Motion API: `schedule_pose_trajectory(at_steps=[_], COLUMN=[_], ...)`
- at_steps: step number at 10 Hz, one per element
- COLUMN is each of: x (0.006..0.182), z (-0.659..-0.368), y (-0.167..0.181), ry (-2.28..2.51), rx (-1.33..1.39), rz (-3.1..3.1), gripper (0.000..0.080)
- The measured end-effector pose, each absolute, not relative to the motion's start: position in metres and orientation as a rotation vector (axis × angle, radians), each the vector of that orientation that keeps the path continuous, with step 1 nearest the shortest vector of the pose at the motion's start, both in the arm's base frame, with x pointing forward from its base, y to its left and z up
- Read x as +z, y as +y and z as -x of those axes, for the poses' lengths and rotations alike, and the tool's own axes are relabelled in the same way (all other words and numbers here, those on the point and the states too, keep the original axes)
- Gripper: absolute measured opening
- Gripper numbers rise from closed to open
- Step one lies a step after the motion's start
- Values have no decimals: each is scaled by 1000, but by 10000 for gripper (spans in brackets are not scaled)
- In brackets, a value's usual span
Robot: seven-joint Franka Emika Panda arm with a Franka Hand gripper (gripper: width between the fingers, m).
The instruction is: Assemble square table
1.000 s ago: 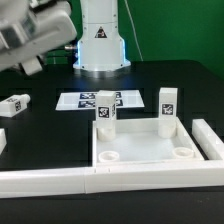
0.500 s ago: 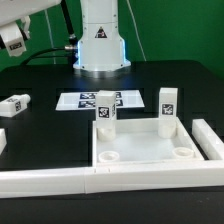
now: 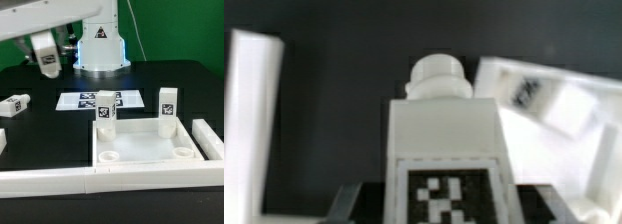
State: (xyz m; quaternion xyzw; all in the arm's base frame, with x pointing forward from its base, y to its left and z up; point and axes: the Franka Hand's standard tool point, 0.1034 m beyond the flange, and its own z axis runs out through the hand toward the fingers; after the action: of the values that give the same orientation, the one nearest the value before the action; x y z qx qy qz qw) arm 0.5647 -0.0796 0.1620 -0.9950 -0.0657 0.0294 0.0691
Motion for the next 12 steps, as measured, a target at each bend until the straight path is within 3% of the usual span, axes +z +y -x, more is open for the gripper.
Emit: schedule_pose_trajectory(at_steps=[2, 5, 8, 10, 12], x=[164, 162, 157, 142, 138], z=[-606, -604, -604, -632, -658], y=[-43, -57, -50, 28, 75], ry=[-121, -104, -56, 139, 309], rx=[-152, -387, -383, -448, -446], rz=[3039, 3066, 3067, 3033, 3014], gripper=[273, 273, 273, 273, 273])
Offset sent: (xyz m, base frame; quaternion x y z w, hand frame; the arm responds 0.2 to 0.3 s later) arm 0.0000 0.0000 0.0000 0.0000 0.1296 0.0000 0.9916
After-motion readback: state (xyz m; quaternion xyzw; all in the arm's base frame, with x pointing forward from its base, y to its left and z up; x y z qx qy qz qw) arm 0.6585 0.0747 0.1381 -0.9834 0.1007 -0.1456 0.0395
